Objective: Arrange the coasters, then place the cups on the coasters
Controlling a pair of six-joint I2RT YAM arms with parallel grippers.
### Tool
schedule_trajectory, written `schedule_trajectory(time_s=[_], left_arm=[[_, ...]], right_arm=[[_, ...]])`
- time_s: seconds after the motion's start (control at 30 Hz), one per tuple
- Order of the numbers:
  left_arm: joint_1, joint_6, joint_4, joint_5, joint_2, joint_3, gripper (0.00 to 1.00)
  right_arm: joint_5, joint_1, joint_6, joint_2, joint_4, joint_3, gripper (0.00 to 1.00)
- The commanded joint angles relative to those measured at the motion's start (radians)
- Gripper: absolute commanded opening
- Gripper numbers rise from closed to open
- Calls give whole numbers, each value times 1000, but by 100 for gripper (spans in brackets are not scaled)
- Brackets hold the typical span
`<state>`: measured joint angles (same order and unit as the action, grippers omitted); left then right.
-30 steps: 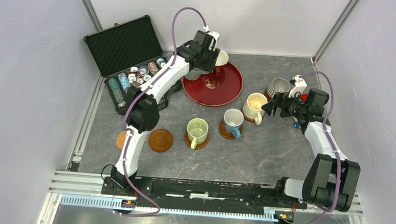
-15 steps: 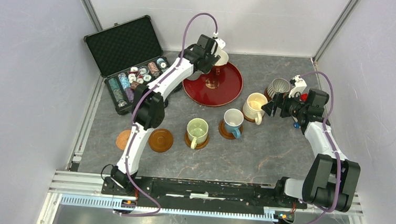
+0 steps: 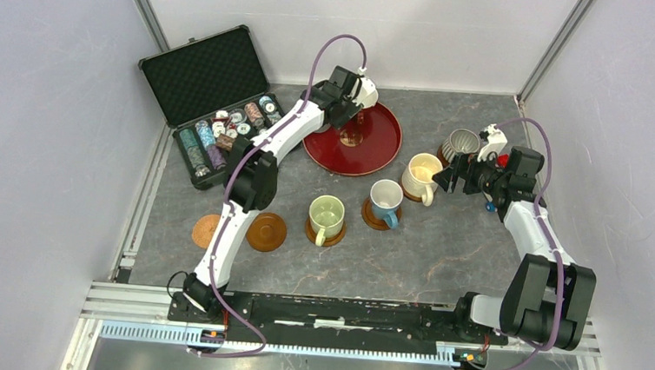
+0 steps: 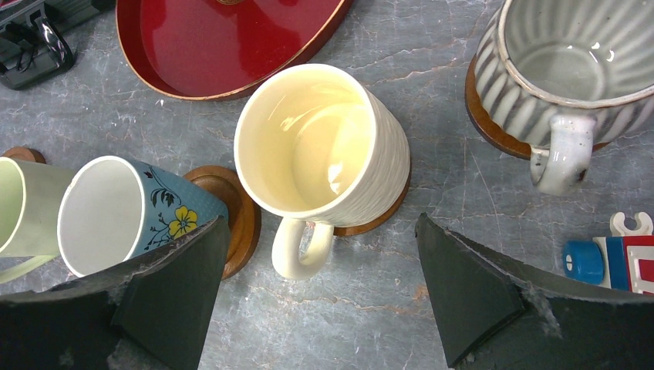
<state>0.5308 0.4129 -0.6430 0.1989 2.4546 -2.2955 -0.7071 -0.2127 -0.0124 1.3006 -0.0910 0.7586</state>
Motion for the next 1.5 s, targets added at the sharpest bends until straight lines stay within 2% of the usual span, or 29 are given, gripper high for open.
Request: schedule_trajectory(time_s=[0.0,0.1,0.37,0.5,0.73,0.9,1.0,1.07,1.17,1.23,1.3,1.37,1.47], left_arm=[[6,47,-4,-49,-2,-41,45],[6,51,-18,-69,-14,-32,34],[6,51,-28,-100,-76,37,15],[8,53,-61,-128,-106,51,2],[6,81,-69,-251,-227,165,2],[2,189,-152,-354,-272,188,2],[-14,245,-221,-364,-255,148,14],[-30,263,-263,-369,-238,105,26],[-54,270,-260,-339,-246,76,45],[-57,262,-228,-329,-276,90,54],[-55,204,-185,-329,-301,100,57],[-42,66,-150,-310,-310,99,63],[14,-139,-97,-155,-320,125,66]], right_arm=[[-11,-6,-4,-7,17,2,98],[-11,-5,-4,-6,15,4,98],[-10,-5,-4,-5,12,8,98],[-10,-6,-4,-5,11,9,98],[-8,-6,-4,-9,11,8,98],[-12,-6,-4,-10,10,8,98],[-13,-6,-6,-13,10,8,98],[-12,-6,-7,-14,8,10,98],[-14,-6,-9,-13,7,11,98],[-14,-6,-7,-11,5,12,98],[-14,-6,-7,-8,4,15,98],[-13,-6,-7,-7,4,15,98],[-7,-6,-8,-7,3,13,98]])
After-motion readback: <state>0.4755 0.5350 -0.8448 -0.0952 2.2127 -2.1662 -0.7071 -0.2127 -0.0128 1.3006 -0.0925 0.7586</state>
